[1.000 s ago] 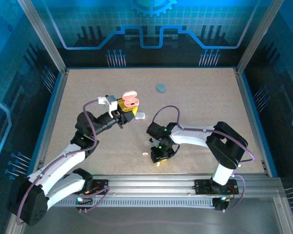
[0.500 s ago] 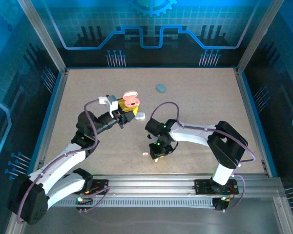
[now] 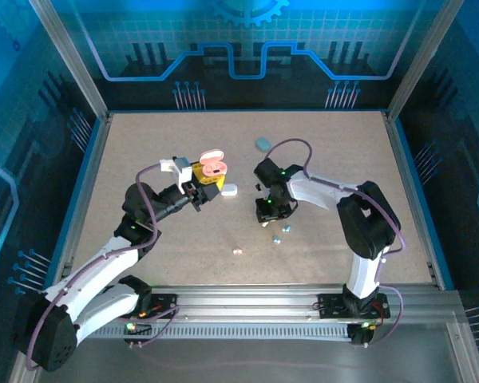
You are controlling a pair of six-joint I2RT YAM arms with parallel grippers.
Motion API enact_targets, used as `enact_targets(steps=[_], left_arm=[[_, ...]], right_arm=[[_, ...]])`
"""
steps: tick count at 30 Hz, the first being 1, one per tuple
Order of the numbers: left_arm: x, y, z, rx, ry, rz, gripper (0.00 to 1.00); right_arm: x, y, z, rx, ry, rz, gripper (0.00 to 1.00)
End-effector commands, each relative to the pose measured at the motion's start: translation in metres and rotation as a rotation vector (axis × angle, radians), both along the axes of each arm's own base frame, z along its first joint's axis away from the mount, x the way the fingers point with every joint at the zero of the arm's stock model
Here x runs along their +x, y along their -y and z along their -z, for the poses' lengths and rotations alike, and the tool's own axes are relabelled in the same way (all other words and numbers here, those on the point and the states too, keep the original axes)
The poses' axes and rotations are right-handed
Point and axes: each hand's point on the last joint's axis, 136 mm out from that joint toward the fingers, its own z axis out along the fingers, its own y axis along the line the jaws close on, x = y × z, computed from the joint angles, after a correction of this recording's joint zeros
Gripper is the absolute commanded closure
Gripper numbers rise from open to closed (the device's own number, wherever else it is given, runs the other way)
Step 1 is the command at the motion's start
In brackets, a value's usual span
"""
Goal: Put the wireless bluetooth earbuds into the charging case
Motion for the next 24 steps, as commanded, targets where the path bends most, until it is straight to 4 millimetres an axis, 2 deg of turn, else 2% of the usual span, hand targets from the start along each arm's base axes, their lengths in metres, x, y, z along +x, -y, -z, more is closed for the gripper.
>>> enact_targets(steps=[1,7,12,24], left_arm=[[-0.003,-0.004,-0.022,-0.009,0.068,-0.014,0.67],[-0.003,-0.003,-0.020,-0.007,0.058,-0.008,0.67],[-0.003,-0.003,-0.018,-0.005,0.053,-0.010,0.67],[-0.002,-0.003,-0.017,-0.006,0.045,-0.010,0.67]], right_arm=[[0.007,0.006,0.006,-0.022,-0.020,-0.017,0.76],[0.009,-0.002,0.012,0.022,-0.055,-0.022,0.73],[0.007,-0.011,0.009,0.091,-0.085,-0.022,0.67],[-0.001,-0.025,-0.006,0.199,-0.117,-0.030,0.68]])
